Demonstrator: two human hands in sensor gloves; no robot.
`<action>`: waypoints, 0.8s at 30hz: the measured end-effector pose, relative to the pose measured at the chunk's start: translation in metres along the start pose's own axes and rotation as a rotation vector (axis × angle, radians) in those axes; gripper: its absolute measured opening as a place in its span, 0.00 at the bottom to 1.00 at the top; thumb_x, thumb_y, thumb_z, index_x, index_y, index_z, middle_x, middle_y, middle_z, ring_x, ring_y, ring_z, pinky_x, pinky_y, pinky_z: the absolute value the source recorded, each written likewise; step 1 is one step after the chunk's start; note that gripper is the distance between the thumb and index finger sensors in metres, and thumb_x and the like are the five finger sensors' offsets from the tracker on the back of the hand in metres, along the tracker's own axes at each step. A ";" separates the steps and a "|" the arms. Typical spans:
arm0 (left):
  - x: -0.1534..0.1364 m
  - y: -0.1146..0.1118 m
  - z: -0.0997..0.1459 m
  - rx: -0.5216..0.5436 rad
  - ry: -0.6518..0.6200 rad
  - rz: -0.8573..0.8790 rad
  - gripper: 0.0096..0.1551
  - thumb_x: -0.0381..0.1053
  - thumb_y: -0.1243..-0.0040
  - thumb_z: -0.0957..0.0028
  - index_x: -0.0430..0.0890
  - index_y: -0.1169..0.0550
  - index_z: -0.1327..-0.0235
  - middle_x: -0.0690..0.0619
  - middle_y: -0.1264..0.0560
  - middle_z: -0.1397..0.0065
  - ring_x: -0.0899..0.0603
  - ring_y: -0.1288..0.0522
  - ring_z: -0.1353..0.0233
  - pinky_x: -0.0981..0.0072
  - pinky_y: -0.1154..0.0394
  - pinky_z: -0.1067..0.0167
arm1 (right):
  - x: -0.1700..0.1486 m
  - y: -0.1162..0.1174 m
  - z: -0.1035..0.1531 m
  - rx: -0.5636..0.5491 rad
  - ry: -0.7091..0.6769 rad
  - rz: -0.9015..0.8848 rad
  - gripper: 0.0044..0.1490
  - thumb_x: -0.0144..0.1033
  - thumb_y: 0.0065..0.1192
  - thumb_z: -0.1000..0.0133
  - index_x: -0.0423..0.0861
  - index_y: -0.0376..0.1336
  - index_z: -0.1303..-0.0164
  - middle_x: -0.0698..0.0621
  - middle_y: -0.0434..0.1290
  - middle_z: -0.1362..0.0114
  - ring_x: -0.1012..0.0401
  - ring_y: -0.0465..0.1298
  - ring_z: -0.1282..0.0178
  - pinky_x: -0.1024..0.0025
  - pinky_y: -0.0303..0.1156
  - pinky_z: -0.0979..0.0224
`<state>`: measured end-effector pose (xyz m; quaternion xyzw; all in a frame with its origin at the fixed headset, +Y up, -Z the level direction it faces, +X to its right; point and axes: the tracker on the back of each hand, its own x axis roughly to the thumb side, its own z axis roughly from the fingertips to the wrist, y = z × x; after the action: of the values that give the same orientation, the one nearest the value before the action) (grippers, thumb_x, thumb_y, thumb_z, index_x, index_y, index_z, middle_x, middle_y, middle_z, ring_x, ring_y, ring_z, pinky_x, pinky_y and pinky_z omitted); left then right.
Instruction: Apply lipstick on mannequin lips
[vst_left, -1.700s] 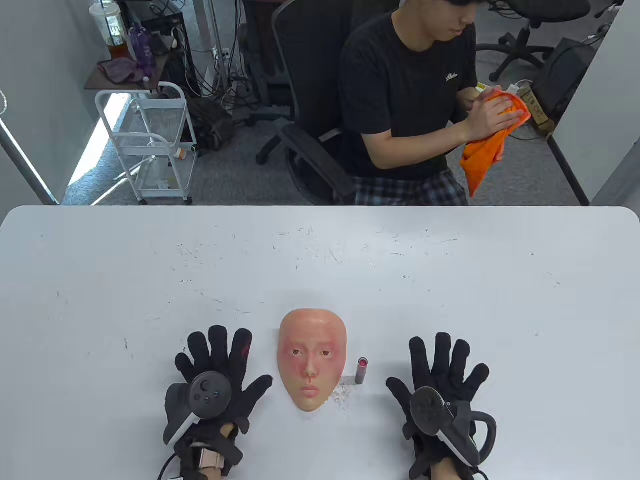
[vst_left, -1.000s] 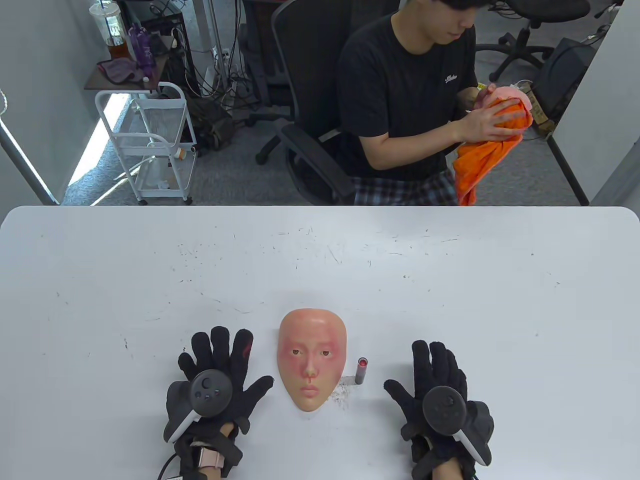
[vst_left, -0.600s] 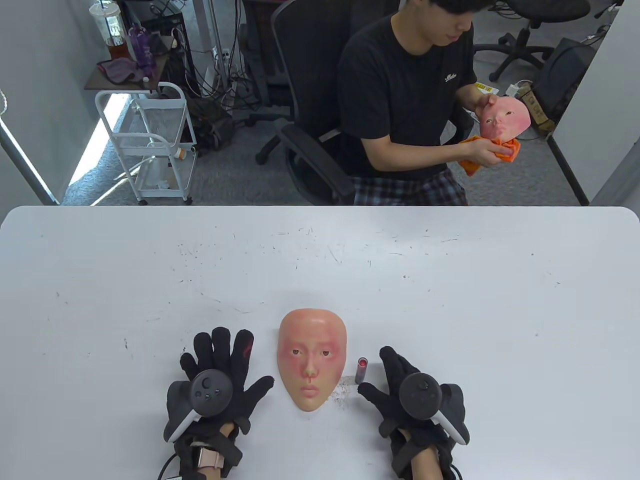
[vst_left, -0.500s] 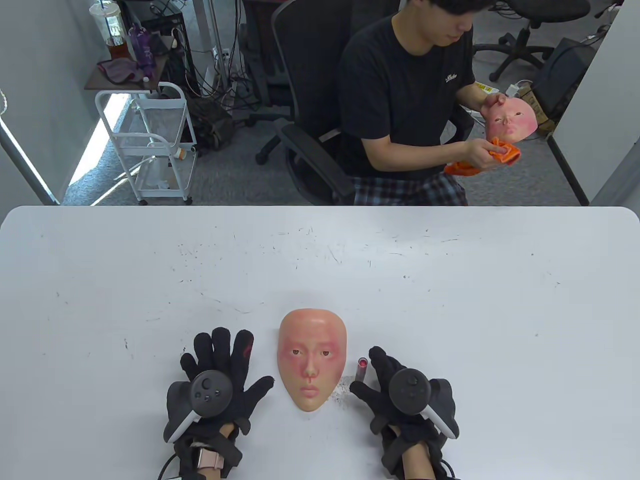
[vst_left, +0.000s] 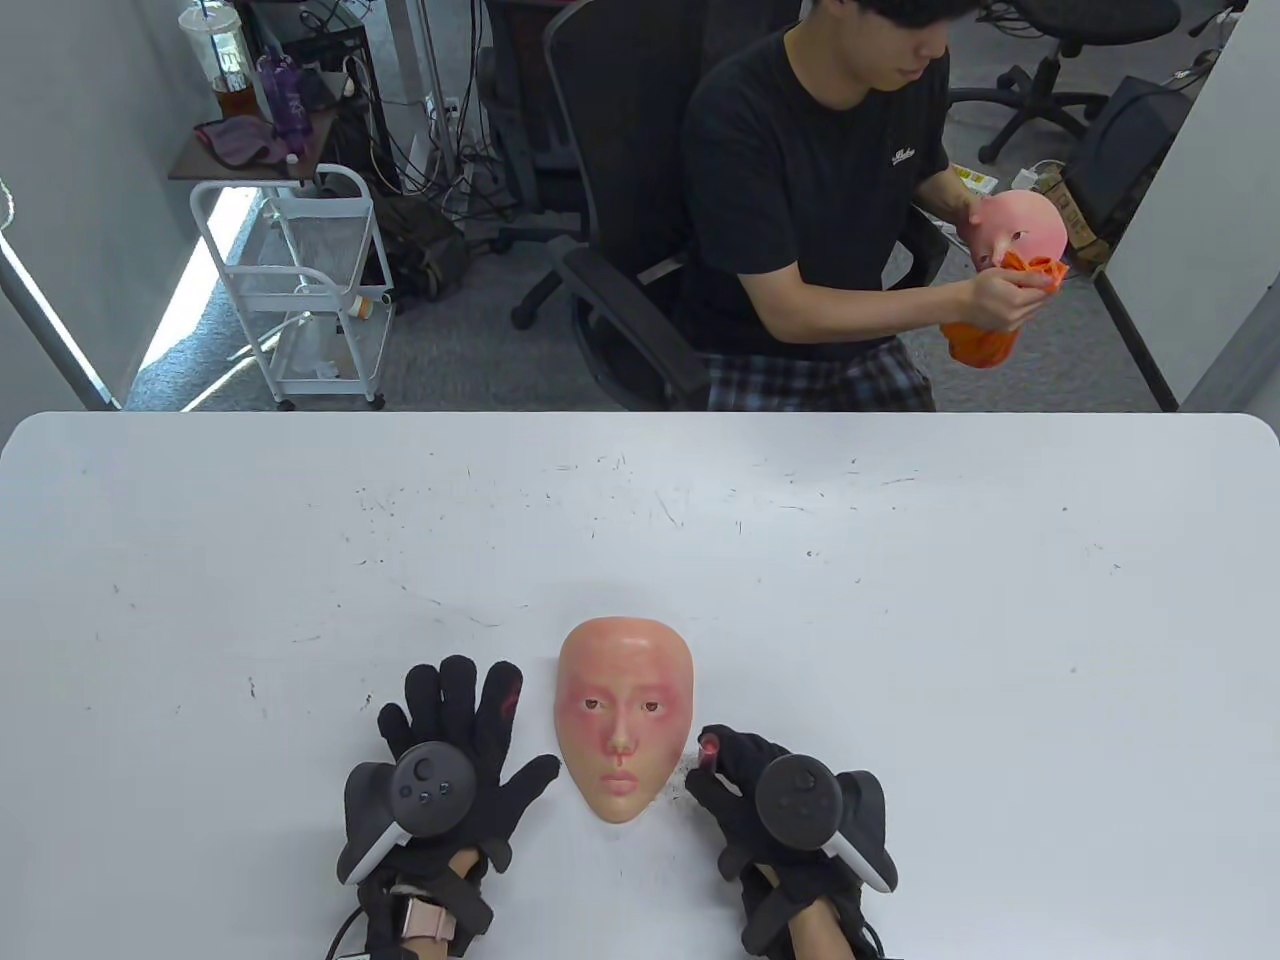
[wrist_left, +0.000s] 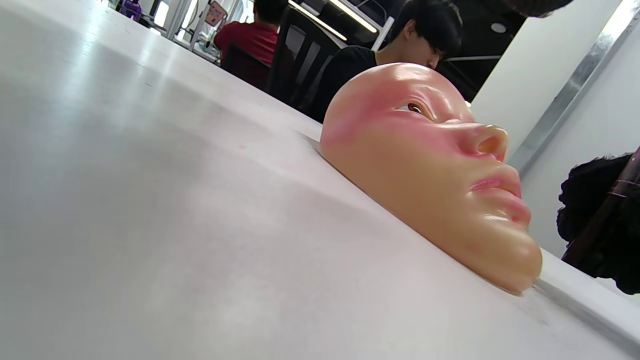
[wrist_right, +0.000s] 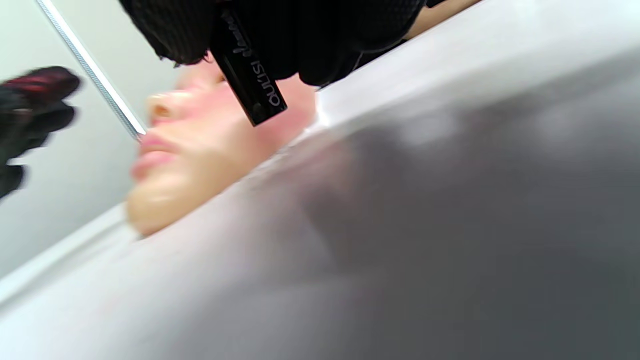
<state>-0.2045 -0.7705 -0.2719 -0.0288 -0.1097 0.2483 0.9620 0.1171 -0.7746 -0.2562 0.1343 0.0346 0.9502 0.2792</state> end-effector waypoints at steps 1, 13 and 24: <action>0.002 -0.001 0.000 0.000 -0.009 0.001 0.56 0.79 0.57 0.46 0.63 0.64 0.12 0.49 0.75 0.12 0.37 0.84 0.21 0.30 0.81 0.33 | 0.003 0.001 0.003 0.004 -0.026 -0.018 0.35 0.53 0.67 0.48 0.50 0.65 0.33 0.50 0.76 0.34 0.53 0.78 0.40 0.59 0.73 0.37; 0.058 -0.004 0.006 0.051 -0.366 0.179 0.54 0.77 0.51 0.49 0.64 0.55 0.11 0.48 0.58 0.08 0.36 0.63 0.15 0.40 0.54 0.18 | 0.035 0.012 0.013 0.045 -0.180 -0.032 0.35 0.52 0.68 0.49 0.49 0.66 0.34 0.49 0.77 0.35 0.51 0.78 0.41 0.58 0.72 0.38; 0.106 -0.012 0.016 0.129 -0.532 -0.136 0.32 0.60 0.46 0.44 0.56 0.31 0.24 0.48 0.26 0.30 0.43 0.27 0.37 0.59 0.26 0.43 | 0.036 0.008 0.016 0.049 -0.204 -0.113 0.33 0.52 0.68 0.50 0.50 0.67 0.36 0.49 0.78 0.36 0.51 0.78 0.42 0.57 0.72 0.39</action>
<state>-0.1118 -0.7297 -0.2338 0.1061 -0.3441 0.1883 0.9137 0.0878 -0.7620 -0.2315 0.2351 0.0366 0.9132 0.3308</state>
